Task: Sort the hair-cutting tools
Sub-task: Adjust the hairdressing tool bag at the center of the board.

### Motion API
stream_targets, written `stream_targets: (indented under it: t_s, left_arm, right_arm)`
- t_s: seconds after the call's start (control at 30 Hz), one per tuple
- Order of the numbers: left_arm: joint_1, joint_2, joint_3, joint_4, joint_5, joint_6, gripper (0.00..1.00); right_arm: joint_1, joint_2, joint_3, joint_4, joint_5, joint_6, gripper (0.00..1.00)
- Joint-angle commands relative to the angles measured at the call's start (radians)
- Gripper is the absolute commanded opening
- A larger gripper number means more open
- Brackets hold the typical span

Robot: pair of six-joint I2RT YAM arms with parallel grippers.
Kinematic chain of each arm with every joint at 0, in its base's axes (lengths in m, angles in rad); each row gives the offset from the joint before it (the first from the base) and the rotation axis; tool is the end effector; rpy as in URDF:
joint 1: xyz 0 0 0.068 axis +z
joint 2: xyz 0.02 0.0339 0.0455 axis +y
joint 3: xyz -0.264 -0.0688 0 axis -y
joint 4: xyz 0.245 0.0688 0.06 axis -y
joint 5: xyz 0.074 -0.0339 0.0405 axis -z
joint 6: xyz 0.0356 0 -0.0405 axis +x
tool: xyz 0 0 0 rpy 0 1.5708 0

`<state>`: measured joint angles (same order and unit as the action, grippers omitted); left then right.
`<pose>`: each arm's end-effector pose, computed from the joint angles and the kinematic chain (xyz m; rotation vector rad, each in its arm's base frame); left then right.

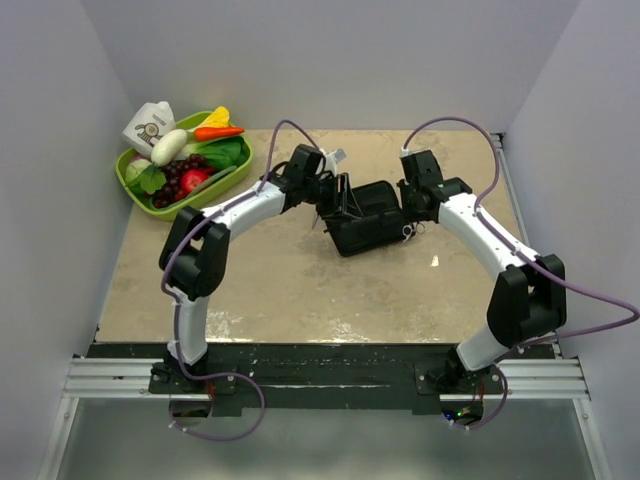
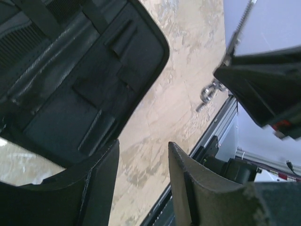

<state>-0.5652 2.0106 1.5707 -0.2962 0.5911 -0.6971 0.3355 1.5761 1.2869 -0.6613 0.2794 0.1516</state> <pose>0.3748 -0.2612 0.2328 0.1723 2.5210 -1.2707 0.3207 0.1014 0.2771 -0.1161 2.4719 -0.1463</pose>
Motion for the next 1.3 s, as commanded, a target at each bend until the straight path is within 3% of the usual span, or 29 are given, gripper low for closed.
stream_targets:
  t_s: [0.0, 0.33, 0.67, 0.97, 1.13, 1.27]
  left_arm:
    - [-0.024, 0.097, 0.055, 0.092, 0.030, -0.038, 0.50]
    - [-0.073, 0.169, 0.008, 0.109, -0.017, -0.029, 0.49]
    - [-0.073, 0.014, -0.282, 0.039, -0.132, 0.065, 0.48]
    - [-0.016, -0.078, -0.437, 0.043, -0.201, 0.102, 0.46]
    - [0.054, -0.139, -0.486, 0.026, -0.209, 0.131, 0.46]
    - [0.082, -0.148, -0.491, 0.015, -0.194, 0.148, 0.46]
  right_arm:
    - [0.000, -0.082, 0.008, 0.029, 0.020, 0.028, 0.01]
    - [-0.003, -0.123, -0.015, 0.025, -0.009, 0.019, 0.01]
    - [-0.004, -0.131, -0.066, 0.037, -0.051, 0.020, 0.00]
    - [-0.003, -0.137, -0.086, 0.020, -0.098, 0.014, 0.00]
    - [0.054, -0.149, -0.101, -0.040, -0.146, -0.007, 0.00]
    - [0.183, -0.156, -0.104, -0.093, -0.173, -0.014, 0.00]
